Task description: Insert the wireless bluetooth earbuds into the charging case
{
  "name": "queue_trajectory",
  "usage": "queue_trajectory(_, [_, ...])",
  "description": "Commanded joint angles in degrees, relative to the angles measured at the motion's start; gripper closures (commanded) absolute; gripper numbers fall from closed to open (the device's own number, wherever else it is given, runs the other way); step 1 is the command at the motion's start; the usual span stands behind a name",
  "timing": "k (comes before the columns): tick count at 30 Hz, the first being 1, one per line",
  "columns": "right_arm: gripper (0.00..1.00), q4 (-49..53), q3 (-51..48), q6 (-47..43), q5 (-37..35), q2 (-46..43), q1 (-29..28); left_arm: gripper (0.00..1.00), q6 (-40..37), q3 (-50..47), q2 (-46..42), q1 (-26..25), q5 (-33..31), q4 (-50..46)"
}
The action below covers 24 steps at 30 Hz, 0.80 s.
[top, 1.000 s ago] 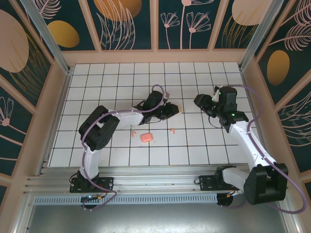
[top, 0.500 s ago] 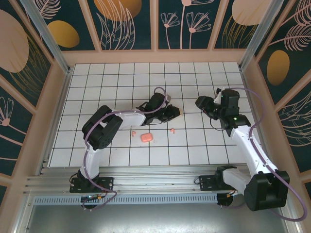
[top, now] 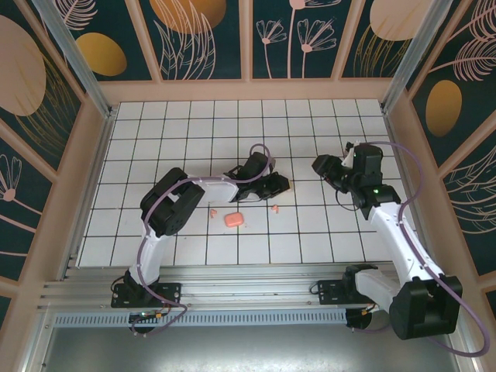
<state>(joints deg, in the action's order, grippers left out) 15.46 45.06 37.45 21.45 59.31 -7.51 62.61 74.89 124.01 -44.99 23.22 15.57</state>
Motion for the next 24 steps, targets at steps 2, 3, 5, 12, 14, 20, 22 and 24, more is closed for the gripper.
queue_trajectory(2, [0.51, 0.82, -0.76, -0.79, -0.08, -1.70, 0.61, 0.85, -1.24, 2.71, 1.90, -0.43, -1.40, -2.21])
queue_trajectory(3, [0.51, 0.97, -0.76, -0.80, -0.18, -1.90, 0.70, 0.84, -1.33, 3.01, 2.23, -0.45, -1.34, -2.39])
queue_trajectory(5, [0.51, 1.09, -0.76, -0.80, -0.14, -2.13, 0.75, 0.82, -1.58, 3.70, 2.63, -0.50, -1.34, -3.03])
queue_trajectory(12, [0.51, 1.05, -1.18, -0.72, -0.27, -2.75, 1.02, 0.74, -3.11, 4.20, 3.21, -0.48, -0.70, -5.02])
queue_trajectory(14, [0.51, 1.25, -1.21, -0.71, -0.27, -3.04, 1.05, 0.72, -3.45, 4.20, 3.19, -0.51, -0.89, -5.63])
queue_trajectory(20, [0.51, 1.82, -1.46, -0.90, -1.06, -4.31, 1.27, 0.59, -5.63, 2.88, -0.06, -0.49, -4.51, -9.64])
queue_trajectory(22, [0.51, 1.60, -1.47, -0.91, -1.06, -4.47, 1.36, 0.55, -6.79, 2.76, -1.05, -0.45, -5.56, -11.54])
queue_trajectory(24, [0.51, 1.61, -1.46, -0.80, -0.81, -4.52, 1.42, 0.53, -7.72, 2.62, -2.48, -0.52, -7.00, -13.25])
